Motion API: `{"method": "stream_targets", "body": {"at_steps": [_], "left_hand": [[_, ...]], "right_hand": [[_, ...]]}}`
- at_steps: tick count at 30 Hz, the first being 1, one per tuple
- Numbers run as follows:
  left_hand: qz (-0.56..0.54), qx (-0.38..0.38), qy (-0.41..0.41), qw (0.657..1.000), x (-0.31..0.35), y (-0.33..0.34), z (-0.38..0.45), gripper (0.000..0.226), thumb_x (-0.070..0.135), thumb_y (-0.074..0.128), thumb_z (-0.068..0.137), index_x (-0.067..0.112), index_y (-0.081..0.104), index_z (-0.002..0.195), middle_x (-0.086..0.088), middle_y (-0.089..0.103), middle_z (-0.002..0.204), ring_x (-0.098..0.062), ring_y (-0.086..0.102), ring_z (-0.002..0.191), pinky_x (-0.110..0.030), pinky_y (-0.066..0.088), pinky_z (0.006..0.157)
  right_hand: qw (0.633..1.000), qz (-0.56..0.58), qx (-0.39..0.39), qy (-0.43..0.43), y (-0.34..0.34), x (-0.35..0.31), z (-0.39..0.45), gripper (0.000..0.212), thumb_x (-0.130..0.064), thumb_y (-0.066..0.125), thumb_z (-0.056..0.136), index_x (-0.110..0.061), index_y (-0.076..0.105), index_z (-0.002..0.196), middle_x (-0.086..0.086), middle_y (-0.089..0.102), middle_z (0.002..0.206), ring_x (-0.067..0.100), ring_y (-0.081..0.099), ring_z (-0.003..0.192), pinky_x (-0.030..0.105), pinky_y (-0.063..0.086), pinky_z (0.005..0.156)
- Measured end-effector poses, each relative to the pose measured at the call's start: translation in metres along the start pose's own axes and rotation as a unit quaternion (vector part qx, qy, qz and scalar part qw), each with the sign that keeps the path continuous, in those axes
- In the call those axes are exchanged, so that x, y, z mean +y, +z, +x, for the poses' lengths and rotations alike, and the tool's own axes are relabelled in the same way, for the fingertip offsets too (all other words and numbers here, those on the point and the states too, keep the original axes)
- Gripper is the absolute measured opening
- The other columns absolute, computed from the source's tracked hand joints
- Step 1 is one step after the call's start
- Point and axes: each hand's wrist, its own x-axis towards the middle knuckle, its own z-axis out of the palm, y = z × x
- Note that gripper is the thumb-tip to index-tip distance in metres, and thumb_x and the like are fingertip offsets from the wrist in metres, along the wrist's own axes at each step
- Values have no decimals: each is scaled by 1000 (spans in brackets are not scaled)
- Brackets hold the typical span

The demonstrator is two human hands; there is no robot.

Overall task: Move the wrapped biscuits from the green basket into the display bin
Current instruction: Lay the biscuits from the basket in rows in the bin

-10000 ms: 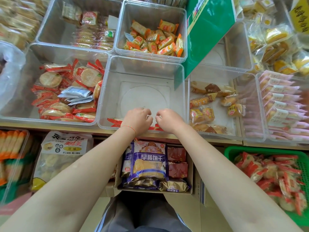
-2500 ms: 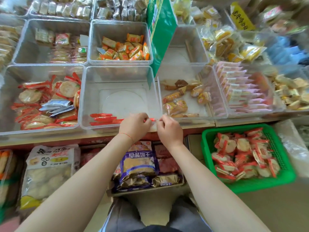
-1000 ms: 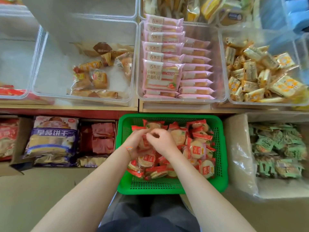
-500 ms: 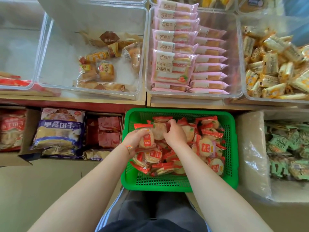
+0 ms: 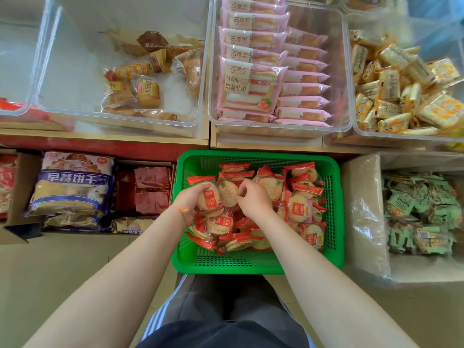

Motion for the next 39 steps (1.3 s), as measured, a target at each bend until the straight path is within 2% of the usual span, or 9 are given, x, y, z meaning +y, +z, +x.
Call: {"method": "stream_targets", "body": {"at_steps": [5,10,13,16,19,22,27,33,39], "left_hand": [[-16,-18,-1,1000,1,2,-5,34,29,64,87,6,64,112,-12,71,96,-26,66,82,-46,52,96],[-71,-168,19,983,18,15,-35,47,42,45,95,5,61,119,-10,69,88,-23,64,78,-37,52,77],[-31,-263,63,962,27,20,-55,58,56,46,94,11,62,126,-8,69,103,-20,66,94,-34,51,79],[-15,-224,103,969,32,16,-66,47,39,58,94,8,59,129,-13,69,108,-21,69,90,-32,57,69],[-25,-232,114,966,38,5,-71,40,35,61,92,11,63,124,-14,69,116,-25,69,99,-37,58,81],[20,-258,151,954,46,4,-80,48,37,71,85,11,63,125,-16,69,116,-30,67,105,-41,55,87],[49,-197,189,961,68,10,-96,48,50,64,87,12,68,116,-13,73,105,-27,71,96,-36,56,83],[41,-140,188,971,105,-32,-118,24,19,63,92,6,65,112,-10,73,91,-18,71,69,-26,56,57],[101,-48,274,955,156,-127,-113,22,30,74,81,14,74,95,-9,75,93,-20,70,82,-36,58,80]], "right_hand": [[991,128,31,32,-18,-5,-18,13,-19,67,89,-18,63,101,-8,58,86,15,59,85,26,47,69],[961,14,190,-200,-28,-21,-50,9,-19,70,78,-15,62,80,-2,53,97,18,48,98,20,32,76],[958,-18,108,-265,-28,-28,-62,17,-27,71,78,-17,65,90,4,52,126,23,41,122,29,34,101],[962,112,105,-226,-46,-34,-69,12,-30,69,86,-18,67,86,-4,59,112,7,50,108,22,41,92],[955,212,167,-123,-66,-34,-70,13,-25,62,92,-20,63,104,-6,59,104,3,56,95,29,52,85],[949,312,43,-22,-78,-36,-72,42,-48,65,88,-27,55,123,-9,62,112,9,60,103,36,53,90],[923,383,22,-25,-88,-42,-74,31,-42,72,85,-25,64,110,-6,70,107,14,67,102,36,57,85],[884,464,14,-64,-94,-86,-70,24,-24,71,89,-21,59,110,4,69,109,19,69,100,36,56,89],[860,490,-46,-134,-67,-197,-73,27,-21,70,90,-23,58,115,3,71,110,18,71,99,33,58,83]]}}
